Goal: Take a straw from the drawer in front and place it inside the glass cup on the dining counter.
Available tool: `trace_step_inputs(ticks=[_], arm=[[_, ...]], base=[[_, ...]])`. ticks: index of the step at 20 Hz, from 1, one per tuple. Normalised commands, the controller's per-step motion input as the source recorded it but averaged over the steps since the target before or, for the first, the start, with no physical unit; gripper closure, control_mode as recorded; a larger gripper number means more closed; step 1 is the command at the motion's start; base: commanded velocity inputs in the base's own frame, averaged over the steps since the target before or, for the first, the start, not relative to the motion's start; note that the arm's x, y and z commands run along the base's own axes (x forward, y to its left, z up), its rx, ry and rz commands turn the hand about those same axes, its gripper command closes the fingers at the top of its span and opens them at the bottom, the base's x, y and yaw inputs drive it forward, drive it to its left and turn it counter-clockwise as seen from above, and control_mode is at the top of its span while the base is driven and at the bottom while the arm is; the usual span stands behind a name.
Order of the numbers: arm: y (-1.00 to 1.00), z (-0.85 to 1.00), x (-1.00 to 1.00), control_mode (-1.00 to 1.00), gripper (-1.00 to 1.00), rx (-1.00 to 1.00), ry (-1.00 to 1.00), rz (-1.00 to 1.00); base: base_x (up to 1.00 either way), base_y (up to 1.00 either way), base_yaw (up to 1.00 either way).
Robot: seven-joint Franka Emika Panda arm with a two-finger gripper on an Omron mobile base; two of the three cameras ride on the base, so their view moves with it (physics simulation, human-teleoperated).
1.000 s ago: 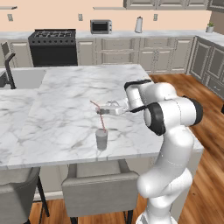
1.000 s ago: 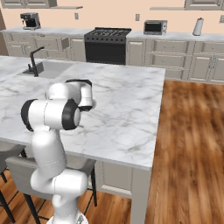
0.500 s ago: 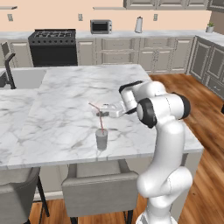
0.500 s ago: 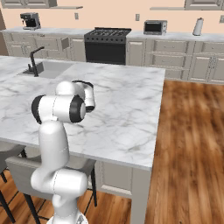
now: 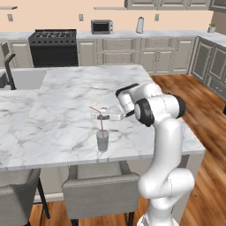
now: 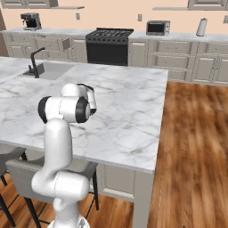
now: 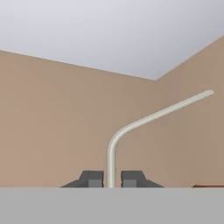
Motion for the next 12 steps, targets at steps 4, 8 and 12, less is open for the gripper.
trace_step_inputs(ticks=[4,8,12], arm=[[0.00,-0.12,0.01,-1.00,1.00,0.05,0.00,0.09],[0.00,-0.12,0.00,-1.00,1.00,0.00,-0.03,0.08],[0.00,-0.14,0.00,-1.00,1.00,0.00,-0.04,0.08]], base=[[0.00,0.00,0.00],[0.00,0.00,0.00],[0.00,0.00,0.00]])
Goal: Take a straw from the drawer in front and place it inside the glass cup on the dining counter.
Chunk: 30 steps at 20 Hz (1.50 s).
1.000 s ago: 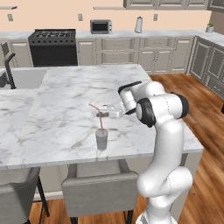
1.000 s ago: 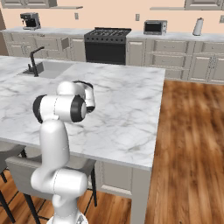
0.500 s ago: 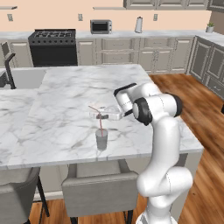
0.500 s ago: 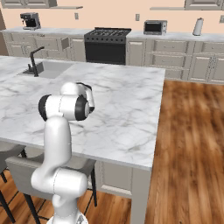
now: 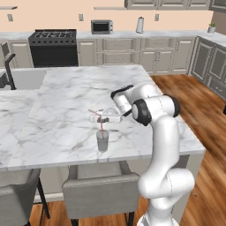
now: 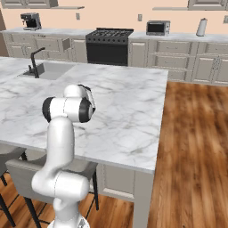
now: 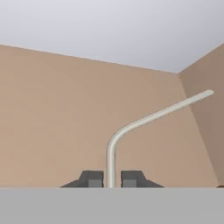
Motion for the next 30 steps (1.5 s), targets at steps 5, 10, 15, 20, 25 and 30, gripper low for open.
trace_step_inputs(ticks=[5,10,15,20,25,30], arm=[[0.00,-0.19,0.00,-1.00,1.00,0.00,-0.03,0.07],[0.00,-0.18,0.00,-1.00,1.00,0.00,-0.04,0.05],[0.00,-0.21,0.00,-1.00,-1.00,0.00,-0.05,0.03],[0.00,-0.08,0.00,-1.00,-1.00,0.00,-0.12,0.02],[0.00,0.00,0.00,-1.00,-1.00,-0.02,-0.29,0.00],[0.00,0.00,0.00,-1.00,-1.00,-0.15,-0.38,-0.01]], base=[[0.00,0.00,0.00],[0.00,0.00,0.00],[0.00,0.00,0.00],[0.00,0.00,0.00],[0.00,0.00,0.00],[0.00,0.00,0.00]])
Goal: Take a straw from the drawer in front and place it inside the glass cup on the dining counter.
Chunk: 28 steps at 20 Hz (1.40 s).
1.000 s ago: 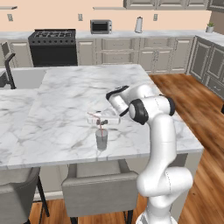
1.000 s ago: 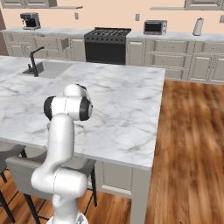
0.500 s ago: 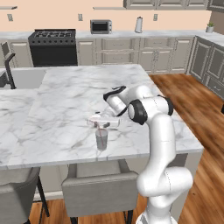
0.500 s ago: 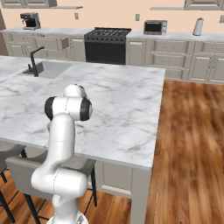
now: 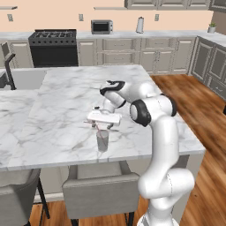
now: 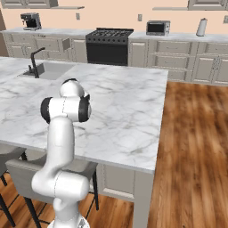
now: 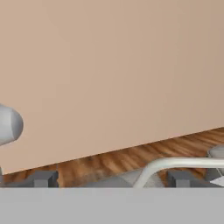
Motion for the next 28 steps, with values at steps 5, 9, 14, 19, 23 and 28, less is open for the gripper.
trace_step_inputs(ticks=[5,9,14,19,23,28], arm=[[0.00,-0.01,0.00,-1.00,-1.00,-0.24,-0.42,-0.05],[0.00,0.00,0.00,-1.00,-1.00,-0.23,-0.41,-0.06],[-0.04,0.09,0.00,-1.00,-1.00,-0.23,-0.44,-0.08],[-0.12,0.22,0.00,-1.00,-1.00,-0.17,-0.43,-0.10],[-0.26,0.30,-0.09,-1.00,-1.00,-0.14,-0.18,-0.09],[-0.34,0.34,-0.44,-1.00,-1.00,-0.17,-0.05,-0.04]], base=[[0.00,0.00,0.00],[0.00,0.00,0.00],[0.00,0.00,0.00],[0.00,0.00,0.00],[0.00,0.00,0.00],[0.00,0.00,0.00]])
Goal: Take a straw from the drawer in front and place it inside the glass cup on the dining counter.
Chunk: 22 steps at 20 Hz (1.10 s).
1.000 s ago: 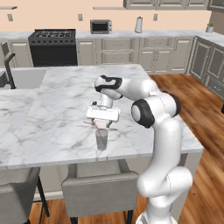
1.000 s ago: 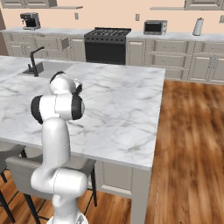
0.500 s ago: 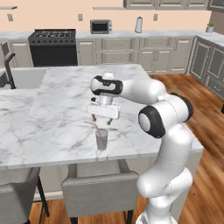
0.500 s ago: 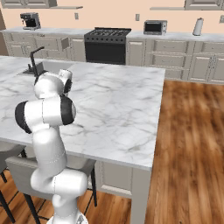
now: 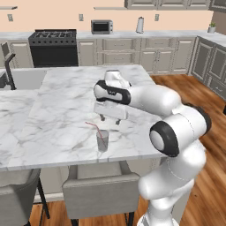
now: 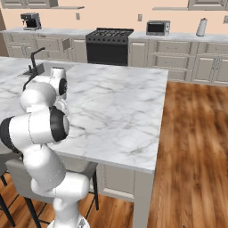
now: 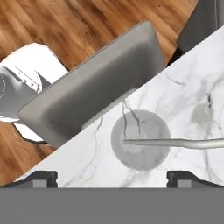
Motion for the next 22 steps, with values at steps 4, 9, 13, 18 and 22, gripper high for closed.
trace_step_inputs(ticks=[4,9,13,18,22], arm=[[-0.43,0.10,-0.81,-1.00,-1.00,-0.13,0.00,0.00],[-0.43,0.00,-0.97,-1.00,-1.00,-0.13,0.00,0.00],[-0.42,0.00,-0.86,-1.00,-1.00,-0.11,0.00,0.00],[-0.42,0.01,-0.65,-1.00,-1.00,-0.05,0.00,0.00],[-0.30,0.07,-0.38,-1.00,-1.00,-0.02,0.00,0.00]], base=[[0.00,0.00,0.00],[0.00,0.00,0.00],[0.00,0.00,0.00],[0.00,0.00,0.00],[0.00,0.00,0.00]])
